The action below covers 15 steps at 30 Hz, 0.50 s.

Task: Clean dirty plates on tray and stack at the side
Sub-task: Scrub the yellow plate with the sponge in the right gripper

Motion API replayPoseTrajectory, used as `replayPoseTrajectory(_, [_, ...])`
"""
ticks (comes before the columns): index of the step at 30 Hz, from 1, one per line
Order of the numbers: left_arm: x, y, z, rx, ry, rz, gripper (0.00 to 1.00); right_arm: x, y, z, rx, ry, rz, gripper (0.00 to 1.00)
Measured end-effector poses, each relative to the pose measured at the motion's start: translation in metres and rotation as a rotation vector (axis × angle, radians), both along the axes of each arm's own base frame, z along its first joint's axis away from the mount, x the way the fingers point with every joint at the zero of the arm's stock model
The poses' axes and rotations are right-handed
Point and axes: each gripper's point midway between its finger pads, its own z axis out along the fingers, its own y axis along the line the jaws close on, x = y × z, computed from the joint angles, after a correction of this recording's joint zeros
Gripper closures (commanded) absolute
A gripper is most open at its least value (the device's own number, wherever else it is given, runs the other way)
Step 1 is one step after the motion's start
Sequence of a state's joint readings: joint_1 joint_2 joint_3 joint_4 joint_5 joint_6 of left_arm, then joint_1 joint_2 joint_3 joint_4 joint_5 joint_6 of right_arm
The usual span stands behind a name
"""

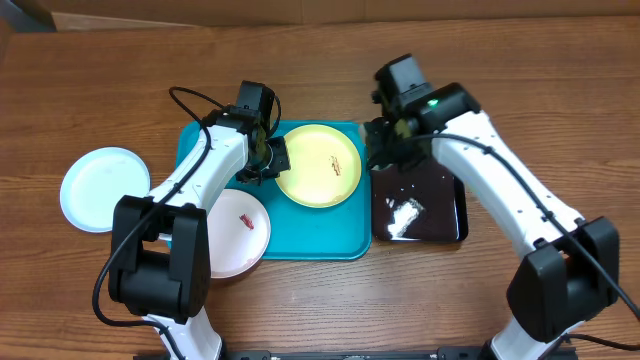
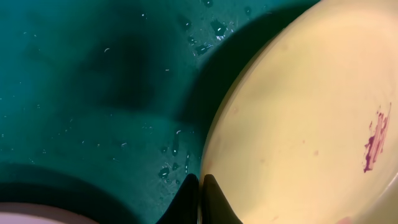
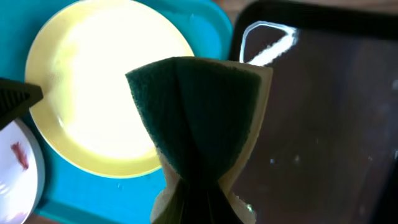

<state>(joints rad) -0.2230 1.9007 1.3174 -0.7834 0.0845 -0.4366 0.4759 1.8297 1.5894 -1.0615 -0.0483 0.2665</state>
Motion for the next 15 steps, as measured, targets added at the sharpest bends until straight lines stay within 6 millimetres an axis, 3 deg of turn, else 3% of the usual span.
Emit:
replayPoseTrajectory(7, [-0.003,0.002,-0.007,0.008,0.002,0.002,0.96,0.003,0.021,-0.007,-0.038,-0.052,0.033,0.96])
replayPoseTrajectory(15, [-0.005,0.002,-0.009,0.009,0.007,0.002,0.96,0.015,0.037,-0.054,-0.071,-0.022,0.047,0.96])
